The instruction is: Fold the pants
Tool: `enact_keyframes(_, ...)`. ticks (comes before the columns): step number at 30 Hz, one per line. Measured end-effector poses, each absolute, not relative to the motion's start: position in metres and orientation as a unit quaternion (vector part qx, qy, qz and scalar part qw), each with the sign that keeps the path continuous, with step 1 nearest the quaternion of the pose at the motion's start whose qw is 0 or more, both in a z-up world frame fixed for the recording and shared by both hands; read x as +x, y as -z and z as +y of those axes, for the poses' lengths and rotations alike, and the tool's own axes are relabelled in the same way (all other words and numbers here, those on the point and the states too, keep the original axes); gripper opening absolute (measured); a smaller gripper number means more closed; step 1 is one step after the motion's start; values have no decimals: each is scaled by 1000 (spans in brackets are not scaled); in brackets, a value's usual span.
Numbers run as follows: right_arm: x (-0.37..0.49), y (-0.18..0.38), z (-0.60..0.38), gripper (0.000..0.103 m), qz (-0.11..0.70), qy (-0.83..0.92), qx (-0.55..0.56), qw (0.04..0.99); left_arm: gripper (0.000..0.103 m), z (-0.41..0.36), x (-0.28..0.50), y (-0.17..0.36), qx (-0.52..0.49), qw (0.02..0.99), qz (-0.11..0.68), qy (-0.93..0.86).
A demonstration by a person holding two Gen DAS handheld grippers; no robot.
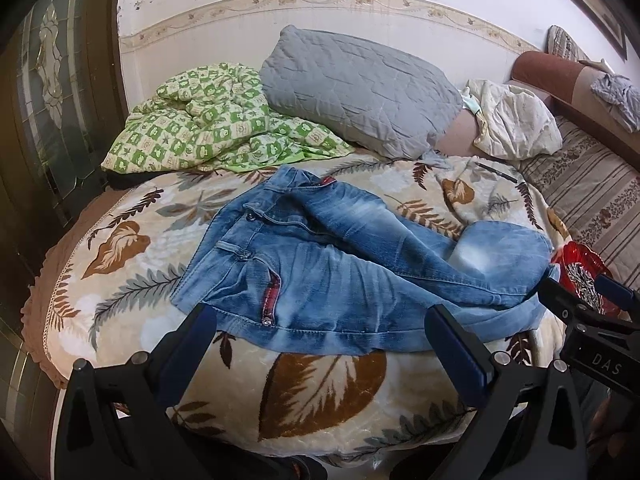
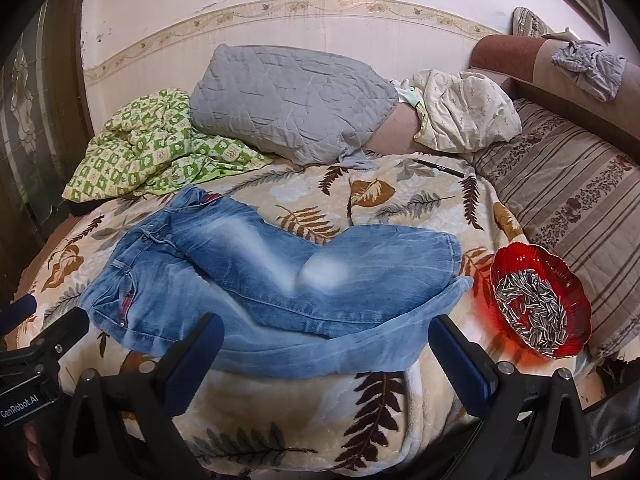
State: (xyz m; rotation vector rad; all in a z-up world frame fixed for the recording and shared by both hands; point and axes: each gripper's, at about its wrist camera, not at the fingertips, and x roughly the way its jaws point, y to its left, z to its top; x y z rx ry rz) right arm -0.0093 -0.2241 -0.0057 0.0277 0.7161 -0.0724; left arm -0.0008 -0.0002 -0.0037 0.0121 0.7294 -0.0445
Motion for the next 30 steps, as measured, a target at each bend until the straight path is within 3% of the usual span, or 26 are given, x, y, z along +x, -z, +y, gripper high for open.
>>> enact_keyframes(30, -6, 7, -229, 103, 354, 42, 13, 934, 103, 1, 1, 11, 9, 931, 365, 22)
